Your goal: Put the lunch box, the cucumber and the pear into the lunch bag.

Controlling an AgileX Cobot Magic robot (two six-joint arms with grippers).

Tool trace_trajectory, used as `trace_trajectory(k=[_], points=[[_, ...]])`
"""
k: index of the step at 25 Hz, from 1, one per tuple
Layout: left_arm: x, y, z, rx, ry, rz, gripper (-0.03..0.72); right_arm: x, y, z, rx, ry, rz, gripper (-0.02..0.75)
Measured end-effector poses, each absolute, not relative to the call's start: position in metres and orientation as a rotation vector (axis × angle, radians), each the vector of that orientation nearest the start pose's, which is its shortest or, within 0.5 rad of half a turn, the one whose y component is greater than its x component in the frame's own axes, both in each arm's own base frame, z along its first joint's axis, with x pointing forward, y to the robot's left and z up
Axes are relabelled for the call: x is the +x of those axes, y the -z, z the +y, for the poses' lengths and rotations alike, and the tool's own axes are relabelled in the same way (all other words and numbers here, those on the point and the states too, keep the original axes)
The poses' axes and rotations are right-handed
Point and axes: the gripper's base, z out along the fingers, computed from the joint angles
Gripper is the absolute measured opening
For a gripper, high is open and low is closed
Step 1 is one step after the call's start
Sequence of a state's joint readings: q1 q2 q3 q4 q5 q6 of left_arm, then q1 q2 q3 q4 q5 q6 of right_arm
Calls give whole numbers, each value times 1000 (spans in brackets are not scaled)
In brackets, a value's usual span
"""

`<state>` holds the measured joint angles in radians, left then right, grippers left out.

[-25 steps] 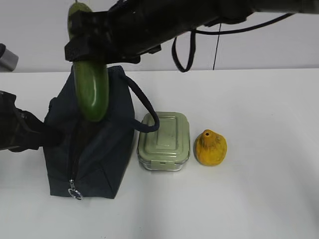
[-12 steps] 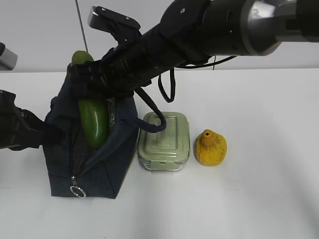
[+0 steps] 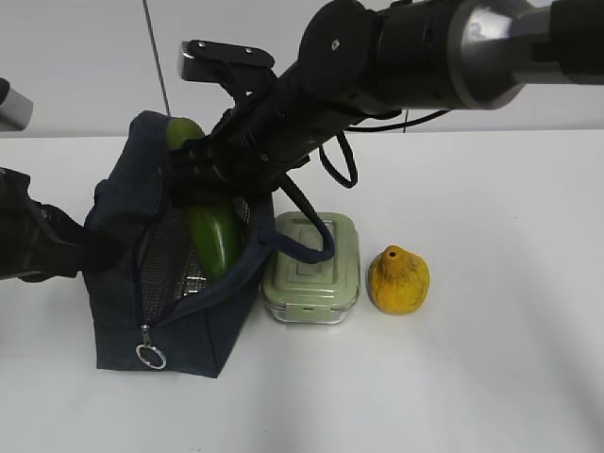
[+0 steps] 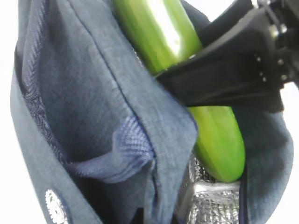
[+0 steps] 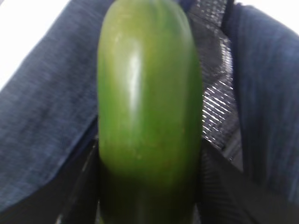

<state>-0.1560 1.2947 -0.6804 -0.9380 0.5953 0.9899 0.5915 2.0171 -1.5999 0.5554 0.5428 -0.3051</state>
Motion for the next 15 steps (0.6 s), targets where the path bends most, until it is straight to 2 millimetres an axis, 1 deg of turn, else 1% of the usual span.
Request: trace_trajectory(k=[8,12,15], points=[[229,-234,-78,556,589,2365,0,367,-234,274,-667,-617,2419,403],[229,-234,-78,556,589,2365,0,367,-233,274,-677,-610,2427,468],[229,-234,-78,556,589,2365,0,366,-233,273,-714,-586,2440,496]])
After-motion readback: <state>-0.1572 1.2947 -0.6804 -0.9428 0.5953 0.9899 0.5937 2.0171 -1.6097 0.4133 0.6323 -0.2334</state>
